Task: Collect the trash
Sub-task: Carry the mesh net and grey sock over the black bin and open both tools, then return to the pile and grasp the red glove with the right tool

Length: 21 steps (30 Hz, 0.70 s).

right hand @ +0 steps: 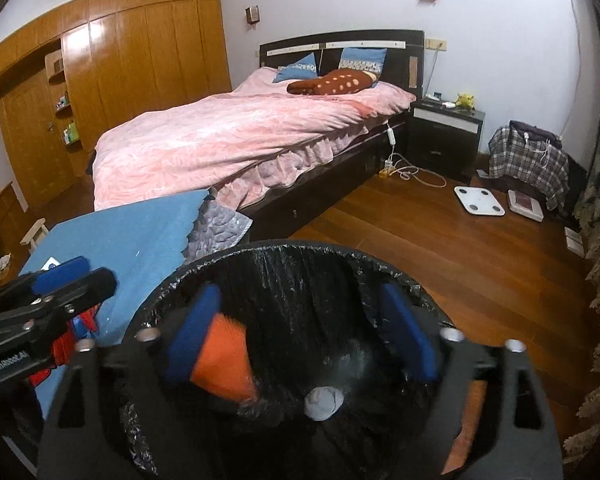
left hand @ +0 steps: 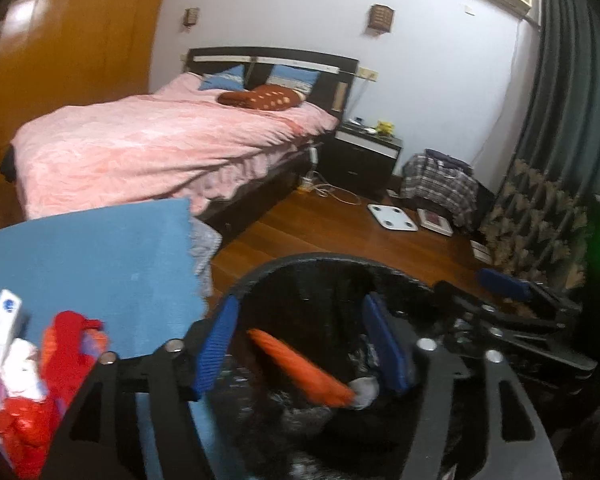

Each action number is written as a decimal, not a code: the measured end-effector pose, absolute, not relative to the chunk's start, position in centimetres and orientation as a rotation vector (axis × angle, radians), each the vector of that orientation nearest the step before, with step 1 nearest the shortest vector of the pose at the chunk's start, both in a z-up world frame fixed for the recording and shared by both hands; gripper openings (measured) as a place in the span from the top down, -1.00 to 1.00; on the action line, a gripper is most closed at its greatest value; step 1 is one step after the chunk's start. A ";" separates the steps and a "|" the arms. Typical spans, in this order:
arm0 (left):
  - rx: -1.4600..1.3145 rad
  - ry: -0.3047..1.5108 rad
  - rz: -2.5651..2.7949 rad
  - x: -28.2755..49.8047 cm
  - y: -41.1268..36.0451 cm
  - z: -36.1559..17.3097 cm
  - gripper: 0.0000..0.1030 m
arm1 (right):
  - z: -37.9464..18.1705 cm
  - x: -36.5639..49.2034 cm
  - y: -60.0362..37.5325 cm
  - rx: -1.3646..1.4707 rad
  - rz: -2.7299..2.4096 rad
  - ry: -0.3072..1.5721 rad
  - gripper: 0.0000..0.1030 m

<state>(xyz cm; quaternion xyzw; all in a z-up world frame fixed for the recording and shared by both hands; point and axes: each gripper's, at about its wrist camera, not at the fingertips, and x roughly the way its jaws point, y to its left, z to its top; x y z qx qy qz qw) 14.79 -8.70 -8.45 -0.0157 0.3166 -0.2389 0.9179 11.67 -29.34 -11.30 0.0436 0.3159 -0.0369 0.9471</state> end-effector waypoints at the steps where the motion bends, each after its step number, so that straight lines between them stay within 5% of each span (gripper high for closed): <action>1: -0.030 0.646 -0.472 14.7 -8.0 -8.4 -0.44 | -11.1 11.7 -29.1 0.089 -0.075 0.635 -0.81; 5: -0.027 0.615 -0.374 14.1 -4.9 -7.9 -0.63 | -10.8 12.1 -27.7 0.107 -0.047 0.619 -0.87; 21: -0.029 0.573 -0.001 11.5 8.6 -8.4 -0.65 | -10.7 15.7 -14.1 0.063 0.236 0.622 -0.88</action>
